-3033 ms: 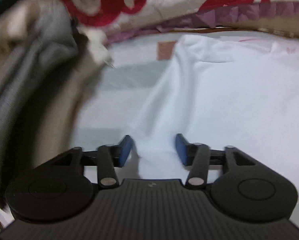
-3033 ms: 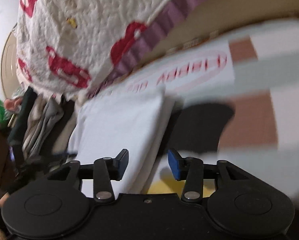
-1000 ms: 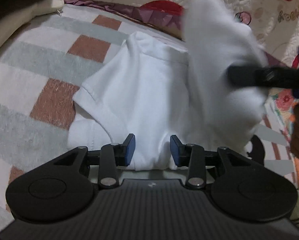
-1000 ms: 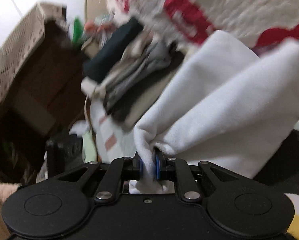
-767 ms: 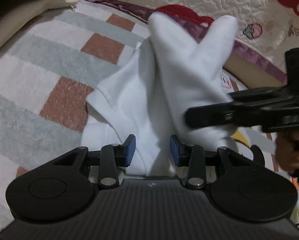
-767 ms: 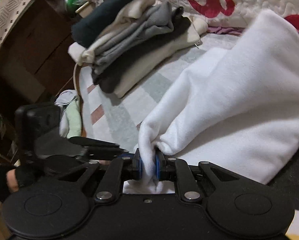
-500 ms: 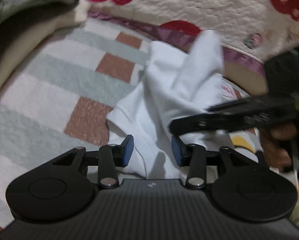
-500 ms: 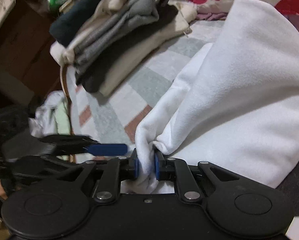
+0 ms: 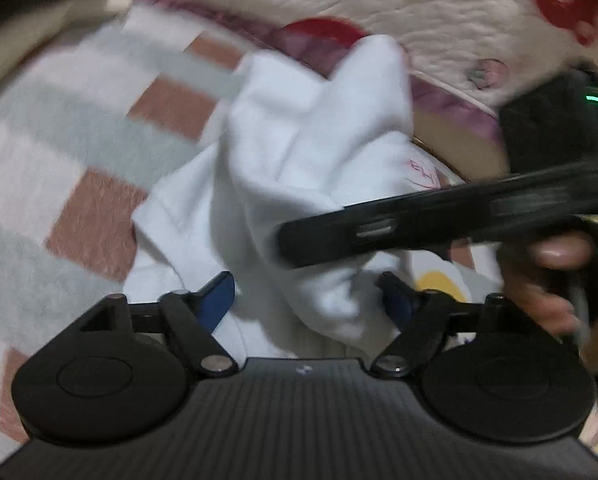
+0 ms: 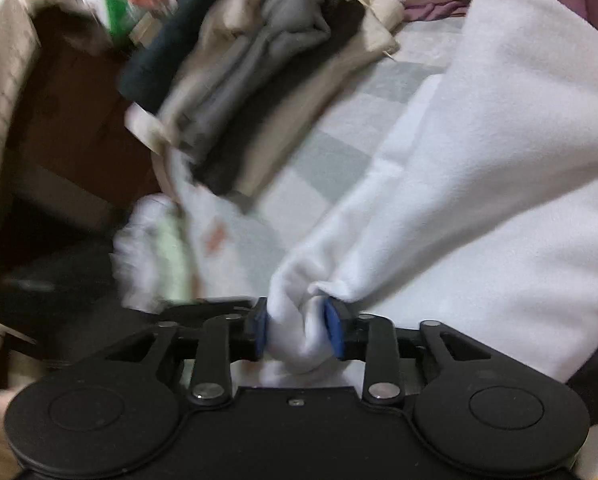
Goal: Fold clothes
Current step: 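Open both tools and release the folded shirt on the mat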
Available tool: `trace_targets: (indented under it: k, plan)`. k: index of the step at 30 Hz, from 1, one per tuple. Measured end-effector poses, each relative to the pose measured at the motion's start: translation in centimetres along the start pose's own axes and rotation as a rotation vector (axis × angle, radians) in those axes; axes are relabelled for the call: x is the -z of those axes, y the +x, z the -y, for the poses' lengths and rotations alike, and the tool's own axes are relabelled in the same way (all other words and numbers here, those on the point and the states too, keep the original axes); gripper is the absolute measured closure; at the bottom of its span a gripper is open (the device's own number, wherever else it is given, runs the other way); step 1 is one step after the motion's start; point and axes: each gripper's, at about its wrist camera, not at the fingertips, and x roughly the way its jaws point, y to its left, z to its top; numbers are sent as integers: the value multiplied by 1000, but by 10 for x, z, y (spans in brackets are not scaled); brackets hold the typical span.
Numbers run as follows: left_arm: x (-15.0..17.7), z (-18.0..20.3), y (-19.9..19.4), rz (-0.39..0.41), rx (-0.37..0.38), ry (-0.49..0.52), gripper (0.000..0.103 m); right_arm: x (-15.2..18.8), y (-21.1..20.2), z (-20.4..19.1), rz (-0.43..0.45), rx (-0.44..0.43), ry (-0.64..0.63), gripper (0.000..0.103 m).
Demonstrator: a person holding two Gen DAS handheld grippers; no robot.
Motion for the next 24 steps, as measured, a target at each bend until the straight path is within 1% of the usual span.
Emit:
trace_targets:
  k: [1,2,3,5,6,8,9,12,13,15,17,18,19,20,22,24]
  plan:
    - [-1,-1,1,1,17,-31,49,1,-13,-3,47,-12,-17,66]
    - [-2,-3,2,1,35,-62,65,1,-26,-6,96,-21,-37,66]
    - [-2,-2,0,12,31,-66,71,2,-39,-9,145,-30,-57,66]
    - [-1,8,-7,37,-11,-5,78,8,-68,-19,259,12,-128,66]
    - [-1,14,-11,49,-33,29,80,12,-83,-24,329,79,-182,63]
    - [2,24,-23,72,-64,87,81,18,-90,-33,378,285,-340,63]
    - [2,25,-25,71,-73,92,81,21,-94,-37,401,390,-419,63]
    - [6,-2,-15,35,-45,-52,79,26,-74,-35,342,533,-569,63]
    - [6,-3,-14,35,-61,-54,77,25,-63,-28,313,536,-582,63]
    - [6,-1,-16,44,-109,-25,76,22,-42,-14,253,538,-602,63]
    - [5,2,-17,54,-157,3,75,22,-12,1,229,603,-665,62]
    - [5,3,-18,59,-181,18,73,22,-1,7,224,627,-693,62]
    - [5,4,-18,63,-205,32,73,18,4,10,235,610,-687,61]
    - [5,5,-19,68,-229,47,72,14,5,9,226,604,-676,61]
    - [1,9,-25,80,-270,80,71,6,7,6,191,597,-678,57]
    - [-7,16,-38,98,-300,120,70,0,10,5,162,585,-680,57]
